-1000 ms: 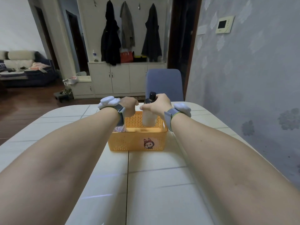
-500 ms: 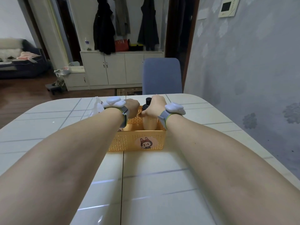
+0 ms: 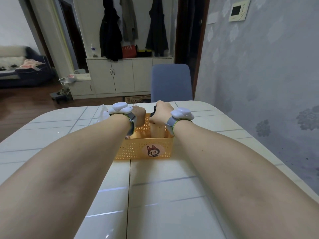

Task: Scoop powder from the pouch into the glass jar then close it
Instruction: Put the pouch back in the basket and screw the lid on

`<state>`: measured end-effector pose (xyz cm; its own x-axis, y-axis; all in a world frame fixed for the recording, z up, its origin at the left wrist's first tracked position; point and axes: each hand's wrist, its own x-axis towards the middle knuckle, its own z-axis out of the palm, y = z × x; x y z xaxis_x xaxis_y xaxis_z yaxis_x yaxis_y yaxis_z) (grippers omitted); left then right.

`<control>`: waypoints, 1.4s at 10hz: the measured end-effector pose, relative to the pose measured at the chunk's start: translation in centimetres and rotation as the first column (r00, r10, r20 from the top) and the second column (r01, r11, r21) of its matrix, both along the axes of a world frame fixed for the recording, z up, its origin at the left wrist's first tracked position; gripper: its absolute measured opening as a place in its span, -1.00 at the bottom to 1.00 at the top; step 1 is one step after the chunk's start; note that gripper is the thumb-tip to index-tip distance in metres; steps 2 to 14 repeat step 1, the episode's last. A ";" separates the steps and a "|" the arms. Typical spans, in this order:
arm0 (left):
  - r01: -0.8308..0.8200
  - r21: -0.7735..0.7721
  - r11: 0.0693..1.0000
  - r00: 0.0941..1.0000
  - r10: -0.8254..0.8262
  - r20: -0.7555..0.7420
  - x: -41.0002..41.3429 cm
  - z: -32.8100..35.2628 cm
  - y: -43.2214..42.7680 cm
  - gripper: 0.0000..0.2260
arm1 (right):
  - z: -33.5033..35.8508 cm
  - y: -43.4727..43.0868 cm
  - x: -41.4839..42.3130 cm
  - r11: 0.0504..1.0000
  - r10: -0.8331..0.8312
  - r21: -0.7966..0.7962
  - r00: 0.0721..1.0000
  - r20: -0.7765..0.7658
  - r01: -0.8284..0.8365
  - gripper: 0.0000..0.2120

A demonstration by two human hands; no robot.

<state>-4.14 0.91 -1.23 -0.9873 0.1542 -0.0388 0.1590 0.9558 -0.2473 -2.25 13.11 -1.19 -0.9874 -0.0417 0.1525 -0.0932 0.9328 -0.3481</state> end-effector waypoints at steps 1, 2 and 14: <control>-0.016 0.040 0.999 1.000 0.016 -0.005 1.2 1.6 0.3 -0.90 | 1.9 0.2 1.3 1.000 -0.008 0.017 1.000 0.004 0.008 -0.89; -0.016 0.040 0.999 1.000 0.016 -0.005 1.2 1.6 0.3 -0.90 | 1.9 0.2 1.3 1.000 -0.008 0.017 1.000 0.004 0.008 -0.89; -0.016 0.040 0.999 1.000 0.016 -0.005 1.2 1.6 0.3 -0.90 | 1.9 0.2 1.3 1.000 -0.008 0.017 1.000 0.004 0.008 -0.89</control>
